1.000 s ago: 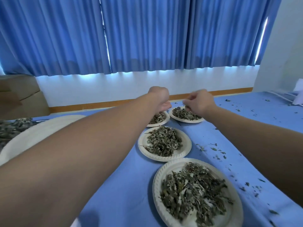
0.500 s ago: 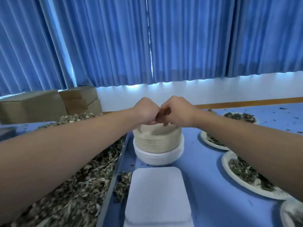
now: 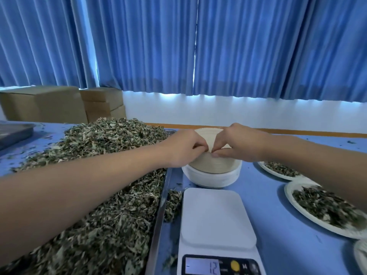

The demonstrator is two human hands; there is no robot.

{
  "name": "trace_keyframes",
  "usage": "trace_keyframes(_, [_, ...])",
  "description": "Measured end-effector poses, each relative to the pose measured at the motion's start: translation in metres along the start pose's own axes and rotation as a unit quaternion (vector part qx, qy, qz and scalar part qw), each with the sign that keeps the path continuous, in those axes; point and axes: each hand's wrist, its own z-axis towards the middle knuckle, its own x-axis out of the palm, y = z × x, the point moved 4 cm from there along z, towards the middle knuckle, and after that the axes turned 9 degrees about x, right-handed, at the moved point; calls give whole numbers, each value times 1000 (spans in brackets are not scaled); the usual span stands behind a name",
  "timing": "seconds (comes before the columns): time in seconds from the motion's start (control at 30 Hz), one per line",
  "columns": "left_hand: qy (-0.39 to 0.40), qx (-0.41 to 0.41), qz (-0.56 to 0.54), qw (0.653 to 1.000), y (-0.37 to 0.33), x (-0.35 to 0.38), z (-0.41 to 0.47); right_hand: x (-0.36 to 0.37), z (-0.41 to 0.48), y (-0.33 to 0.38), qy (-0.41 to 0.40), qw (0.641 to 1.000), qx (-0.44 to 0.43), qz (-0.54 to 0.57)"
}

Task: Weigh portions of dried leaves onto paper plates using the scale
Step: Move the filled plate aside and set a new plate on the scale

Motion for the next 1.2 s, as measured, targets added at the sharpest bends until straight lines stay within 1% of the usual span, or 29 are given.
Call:
trace_keyframes(0.27, [-4,19,-16,1000,4,2,2,-1,-3,4,-10,998,-33,-61])
trace_keyframes(0.37, [-29,41,-20,999,2,-1,4,-7,-4,2,-23,998,-37,-53])
trace_keyframes(0.5, [-63,61,-28,996,1,-10,8,-19,-7,-3,-39,999,-18,-32])
trace_keyframes(0.57, [-67,72,-18,995,1,-14,11,-23,-8,-4,-49,998,-16,-32])
trace_keyframes(0.67, [-69,69,5,995,-2,-19,13,-27,-12,-3,-65,997,-19,-27])
trace_keyframes(0.77, [-82,65,4,995,-8,-24,9,-29,-20,1,-76,997,-21,-23])
trace_keyframes(0.9, [-103,75,-9,992,-20,-34,-8,-31,-41,15,-124,991,-26,-39])
trace_keyframes(1.0, [-95,88,-6,992,-35,-35,-26,-26,-65,29,-160,985,-41,-43])
trace_keyframes(1.13, [-53,97,13,994,-58,-29,-47,-12,-90,45,-179,977,-63,-93])
trace_keyframes(1.2, [-37,106,19,994,-67,-25,-59,-7,-106,53,-215,969,-84,-88])
